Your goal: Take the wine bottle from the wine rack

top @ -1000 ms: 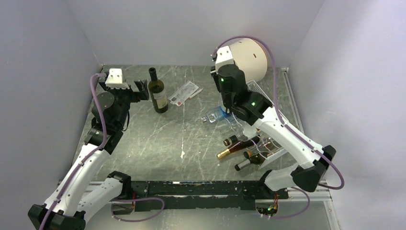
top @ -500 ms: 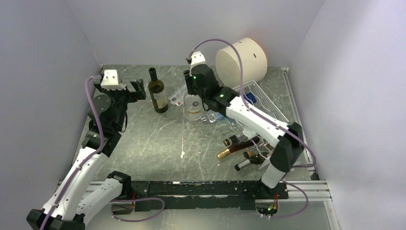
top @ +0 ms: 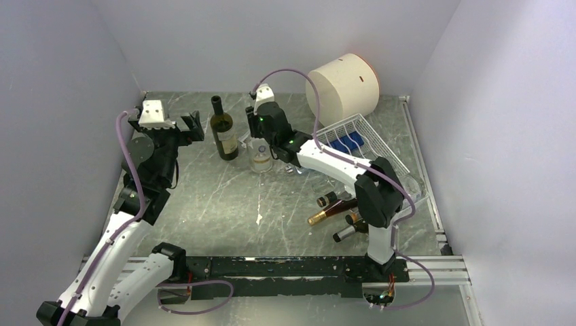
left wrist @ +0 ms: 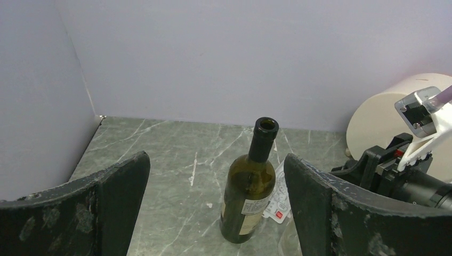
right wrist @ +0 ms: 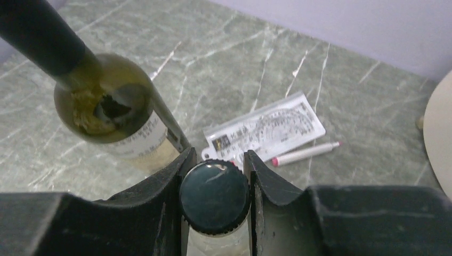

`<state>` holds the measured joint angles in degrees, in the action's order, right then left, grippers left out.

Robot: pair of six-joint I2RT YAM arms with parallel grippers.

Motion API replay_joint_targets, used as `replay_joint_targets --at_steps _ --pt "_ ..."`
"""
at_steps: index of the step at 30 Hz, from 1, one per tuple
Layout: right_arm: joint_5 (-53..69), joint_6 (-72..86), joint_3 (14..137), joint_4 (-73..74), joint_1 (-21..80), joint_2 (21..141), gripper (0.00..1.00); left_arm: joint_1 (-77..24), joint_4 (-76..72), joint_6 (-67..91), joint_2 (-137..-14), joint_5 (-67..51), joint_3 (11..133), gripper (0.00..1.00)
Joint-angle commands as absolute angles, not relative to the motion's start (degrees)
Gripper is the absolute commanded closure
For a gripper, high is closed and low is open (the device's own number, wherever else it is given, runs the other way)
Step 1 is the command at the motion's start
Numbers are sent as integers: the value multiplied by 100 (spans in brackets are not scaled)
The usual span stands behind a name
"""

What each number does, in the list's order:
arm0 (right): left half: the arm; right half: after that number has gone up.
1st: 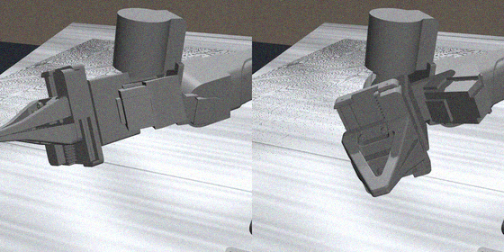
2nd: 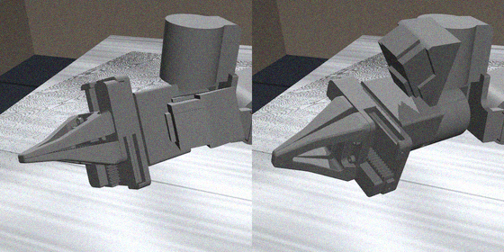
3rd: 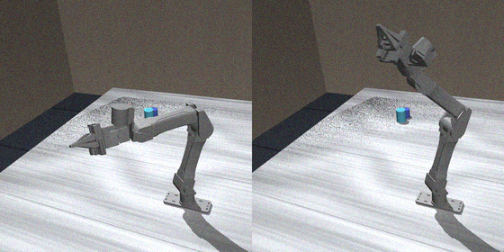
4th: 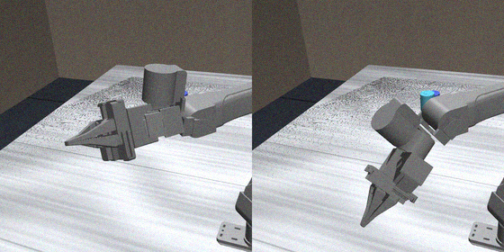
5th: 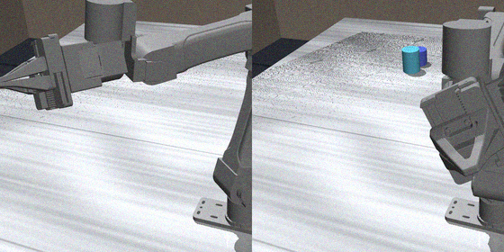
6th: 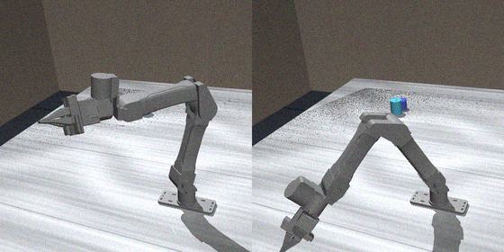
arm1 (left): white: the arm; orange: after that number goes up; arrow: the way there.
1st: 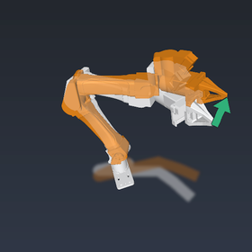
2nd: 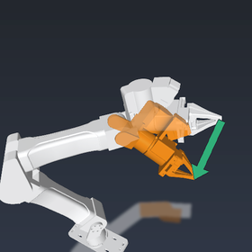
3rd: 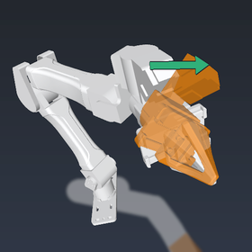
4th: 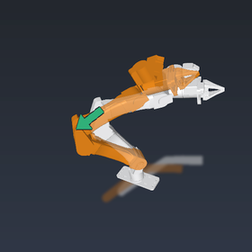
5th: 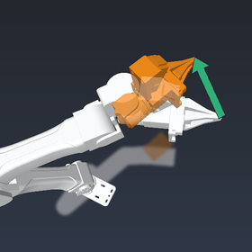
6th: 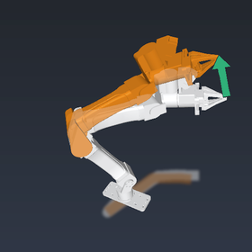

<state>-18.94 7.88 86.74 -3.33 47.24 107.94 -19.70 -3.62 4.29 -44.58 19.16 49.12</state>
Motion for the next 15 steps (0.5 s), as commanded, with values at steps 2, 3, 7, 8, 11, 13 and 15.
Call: replay_joint_targets --at_steps 2,3,7,8,11,13,15 --pt "-1705 556 8905 -2023 4588 11041 100 -1951 -517 264 -4409 2086 5025 1" --pt "-1660 562 8997 -2012 4558 11128 100 -1951 -528 271 -4381 2090 5016 1" --pt "-1665 334 9086 -2246 4539 11316 100 -1946 -553 271 -4325 2129 4990 1" --pt "-1676 292 9166 -2243 4531 11368 100 -1944 -559 279 -4324 2126 4991 1" --pt "-1667 275 9236 -2355 4473 11447 100 -1942 -553 299 -4349 2067 4995 1" --pt "-1661 248 9213 -2522 4458 11460 100 -1942 -531 307 -4367 2073 5000 1" --pt "-1685 237 9282 -2593 4454 11532 100 -1942 -540 316 -4368 2059 4999 1"
